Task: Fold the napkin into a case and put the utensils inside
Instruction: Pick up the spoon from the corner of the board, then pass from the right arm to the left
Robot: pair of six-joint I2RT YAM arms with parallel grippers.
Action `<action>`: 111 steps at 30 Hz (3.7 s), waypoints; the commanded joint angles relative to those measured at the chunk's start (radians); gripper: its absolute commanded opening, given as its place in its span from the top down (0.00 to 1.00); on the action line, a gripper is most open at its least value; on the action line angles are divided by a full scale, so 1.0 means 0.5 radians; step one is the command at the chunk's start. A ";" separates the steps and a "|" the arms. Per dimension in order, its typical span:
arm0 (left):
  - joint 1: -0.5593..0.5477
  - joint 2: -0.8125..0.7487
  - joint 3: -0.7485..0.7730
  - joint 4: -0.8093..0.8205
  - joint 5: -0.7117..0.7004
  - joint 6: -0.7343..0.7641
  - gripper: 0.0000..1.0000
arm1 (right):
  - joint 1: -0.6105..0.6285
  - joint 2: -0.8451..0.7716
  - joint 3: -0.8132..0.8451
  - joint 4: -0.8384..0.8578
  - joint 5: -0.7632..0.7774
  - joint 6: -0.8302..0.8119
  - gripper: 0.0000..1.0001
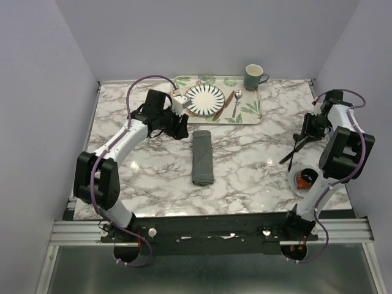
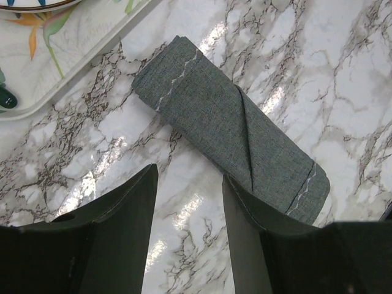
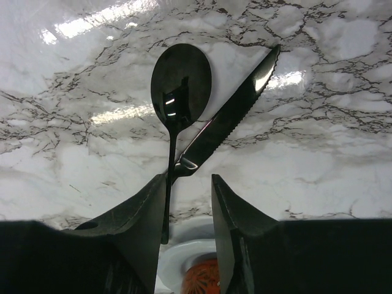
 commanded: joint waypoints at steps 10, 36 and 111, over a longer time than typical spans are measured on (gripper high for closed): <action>0.004 0.002 0.048 -0.079 -0.066 0.030 0.42 | 0.076 0.203 0.140 0.072 -0.045 0.048 0.57; 0.034 0.048 0.140 -0.236 -0.054 0.104 0.42 | 0.131 0.328 0.079 0.090 -0.030 0.107 0.68; -0.315 0.251 0.597 1.822 0.992 -2.234 0.58 | 1.153 -0.742 -0.210 2.747 -2.061 2.208 0.99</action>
